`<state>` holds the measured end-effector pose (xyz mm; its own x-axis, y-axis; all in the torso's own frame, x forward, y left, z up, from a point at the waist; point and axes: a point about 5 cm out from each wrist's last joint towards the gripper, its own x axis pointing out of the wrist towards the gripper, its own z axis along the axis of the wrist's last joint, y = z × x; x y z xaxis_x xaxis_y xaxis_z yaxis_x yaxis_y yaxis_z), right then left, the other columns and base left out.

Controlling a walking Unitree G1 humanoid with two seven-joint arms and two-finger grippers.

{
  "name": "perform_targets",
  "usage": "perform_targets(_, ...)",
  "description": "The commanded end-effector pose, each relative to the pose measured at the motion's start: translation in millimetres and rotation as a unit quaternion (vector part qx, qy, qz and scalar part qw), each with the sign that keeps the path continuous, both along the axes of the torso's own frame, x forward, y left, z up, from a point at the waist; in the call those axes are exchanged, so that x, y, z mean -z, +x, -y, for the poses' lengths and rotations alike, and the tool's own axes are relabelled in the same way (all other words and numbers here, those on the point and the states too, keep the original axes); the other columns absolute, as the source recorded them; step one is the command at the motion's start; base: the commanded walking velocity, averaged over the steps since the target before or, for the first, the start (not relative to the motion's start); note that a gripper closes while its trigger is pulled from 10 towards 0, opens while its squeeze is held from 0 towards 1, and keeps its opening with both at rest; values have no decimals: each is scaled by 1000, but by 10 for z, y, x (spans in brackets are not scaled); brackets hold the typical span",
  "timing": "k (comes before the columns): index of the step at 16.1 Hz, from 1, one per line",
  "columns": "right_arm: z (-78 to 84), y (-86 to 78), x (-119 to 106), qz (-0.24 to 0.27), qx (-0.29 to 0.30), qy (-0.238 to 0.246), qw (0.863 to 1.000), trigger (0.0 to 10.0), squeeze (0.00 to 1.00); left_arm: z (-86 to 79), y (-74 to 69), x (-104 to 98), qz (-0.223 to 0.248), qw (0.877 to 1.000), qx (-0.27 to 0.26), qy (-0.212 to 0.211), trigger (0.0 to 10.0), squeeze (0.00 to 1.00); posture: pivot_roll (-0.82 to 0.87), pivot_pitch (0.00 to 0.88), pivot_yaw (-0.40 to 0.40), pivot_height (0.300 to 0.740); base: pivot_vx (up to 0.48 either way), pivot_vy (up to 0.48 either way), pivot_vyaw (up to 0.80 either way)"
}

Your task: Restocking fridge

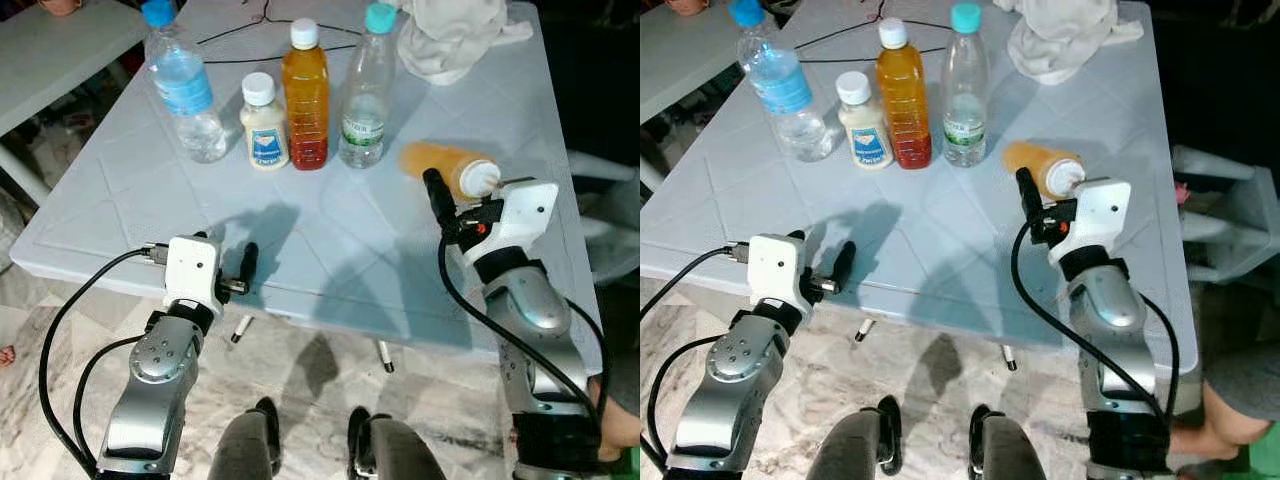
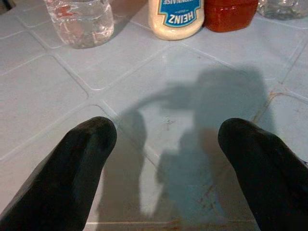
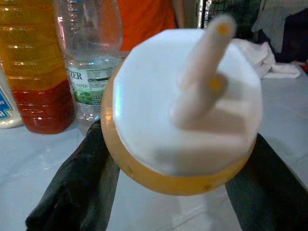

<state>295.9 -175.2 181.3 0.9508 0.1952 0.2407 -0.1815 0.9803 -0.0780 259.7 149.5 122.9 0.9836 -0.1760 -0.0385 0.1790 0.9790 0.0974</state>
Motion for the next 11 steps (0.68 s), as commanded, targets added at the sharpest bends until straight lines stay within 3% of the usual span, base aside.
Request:
perform_targets(1, 2, -1, -79, 17, 6, -8, 1000, 10000, 0, -3, -10, 37, -4, 1000, -5, 1, 10000, 0, 24, 152, 13, 740, 0, 0, 0)
perform_targets(4, -59, 50, -206, 16, 2, 12, 1000, 10000, 0, -8, 13, 44, 0, 1000, -8, 2, 10000, 0, 23, 147, 14, 740, 0, 0, 0)
perform_targets(8, -265, 142, -463, -52, -30, 131, 990, 10000, 0, -14, 83, 33, 9, 1000, -12, 6, 10000, 0, 13, 119, 21, 740, 0, 0, 0)
perform_targets(11, -370, 172, -627, -85, -35, 162, 983, 10000, 0, 40, 151, 29, 14, 1000, -7, 3, 10000, 0, 0, 88, 25, 740, 0, 0, 0)
